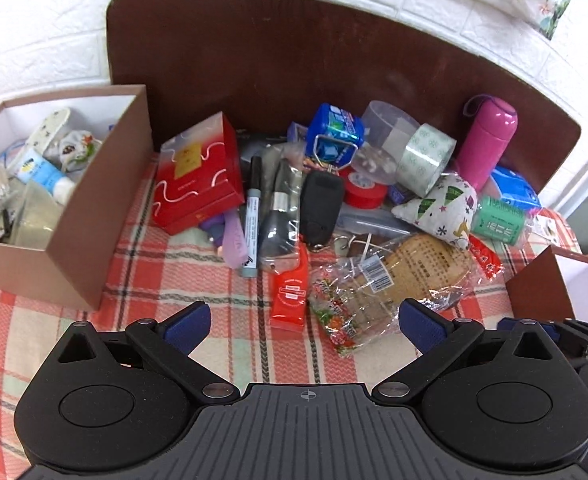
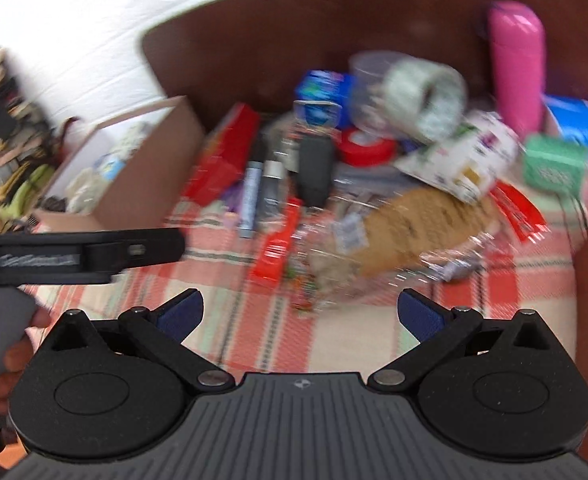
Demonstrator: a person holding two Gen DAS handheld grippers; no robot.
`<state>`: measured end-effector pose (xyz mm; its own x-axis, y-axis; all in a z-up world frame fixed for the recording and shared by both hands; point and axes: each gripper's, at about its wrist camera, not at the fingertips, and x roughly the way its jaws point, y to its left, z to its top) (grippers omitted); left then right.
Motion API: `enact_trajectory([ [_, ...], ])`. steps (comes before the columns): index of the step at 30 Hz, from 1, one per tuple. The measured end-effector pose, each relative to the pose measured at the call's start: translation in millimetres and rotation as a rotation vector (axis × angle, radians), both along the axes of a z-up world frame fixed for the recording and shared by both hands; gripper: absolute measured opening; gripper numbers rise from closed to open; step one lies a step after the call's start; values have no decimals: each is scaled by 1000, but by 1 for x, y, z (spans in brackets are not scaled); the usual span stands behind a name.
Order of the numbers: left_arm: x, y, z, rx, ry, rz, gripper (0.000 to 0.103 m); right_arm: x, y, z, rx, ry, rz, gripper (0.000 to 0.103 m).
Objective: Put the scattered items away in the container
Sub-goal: 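Move both open tools back over the pile of items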
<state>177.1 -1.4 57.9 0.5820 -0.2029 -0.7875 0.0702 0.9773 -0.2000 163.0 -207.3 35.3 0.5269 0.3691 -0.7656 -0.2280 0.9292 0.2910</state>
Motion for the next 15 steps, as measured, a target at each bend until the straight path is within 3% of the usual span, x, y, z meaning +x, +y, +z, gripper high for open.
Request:
enact_trajectory([
  [7,18,-8,-16,23,44,-24,103,24,-31,-20,18,35,-112,103],
  [15,41,-32,-48,16,130,-98,102,39,-65,-51,167,99,-276,103],
])
